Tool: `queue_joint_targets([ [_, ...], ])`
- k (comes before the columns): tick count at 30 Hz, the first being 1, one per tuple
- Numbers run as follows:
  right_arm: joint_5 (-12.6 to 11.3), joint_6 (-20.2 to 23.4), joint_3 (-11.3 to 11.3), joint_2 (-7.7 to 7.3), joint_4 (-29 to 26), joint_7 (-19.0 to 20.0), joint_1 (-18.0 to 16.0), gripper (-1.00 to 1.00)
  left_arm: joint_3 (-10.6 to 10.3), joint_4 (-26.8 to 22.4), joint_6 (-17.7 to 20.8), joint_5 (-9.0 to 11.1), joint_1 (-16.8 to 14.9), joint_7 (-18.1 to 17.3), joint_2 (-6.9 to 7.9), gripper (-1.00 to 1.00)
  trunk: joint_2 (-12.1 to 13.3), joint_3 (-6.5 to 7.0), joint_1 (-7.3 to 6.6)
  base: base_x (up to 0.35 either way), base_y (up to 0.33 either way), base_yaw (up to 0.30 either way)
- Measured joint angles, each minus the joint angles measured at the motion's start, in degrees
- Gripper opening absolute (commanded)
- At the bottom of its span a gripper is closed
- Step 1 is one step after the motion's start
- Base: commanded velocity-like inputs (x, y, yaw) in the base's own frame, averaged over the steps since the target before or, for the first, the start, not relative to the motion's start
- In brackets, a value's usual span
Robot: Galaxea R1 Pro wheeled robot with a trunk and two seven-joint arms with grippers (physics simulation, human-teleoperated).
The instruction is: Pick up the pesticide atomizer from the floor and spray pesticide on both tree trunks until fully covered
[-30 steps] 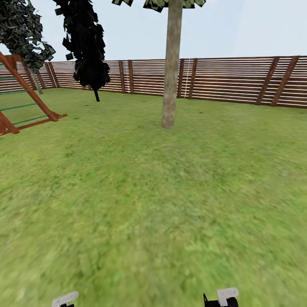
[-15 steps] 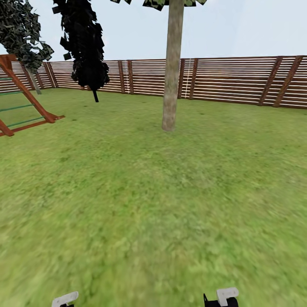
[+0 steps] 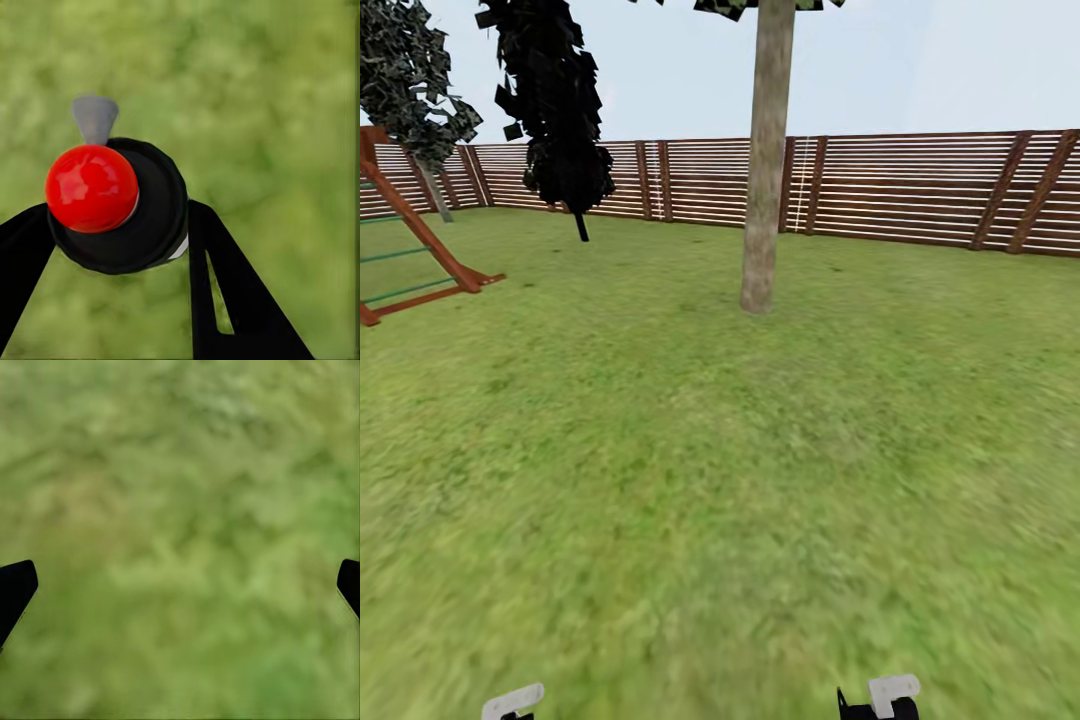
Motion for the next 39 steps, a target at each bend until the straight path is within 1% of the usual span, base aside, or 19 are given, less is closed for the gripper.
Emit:
queue_joint_targets([
  [39, 0.01, 0.0, 0.05, 0.02, 0.0, 0.0, 0.0, 1.0, 0.0, 0.0, 0.0, 0.0, 0.0, -0.04, 0.0, -1.0, 0.0, 0.0, 0.0, 0.339, 0.0, 0.0],
])
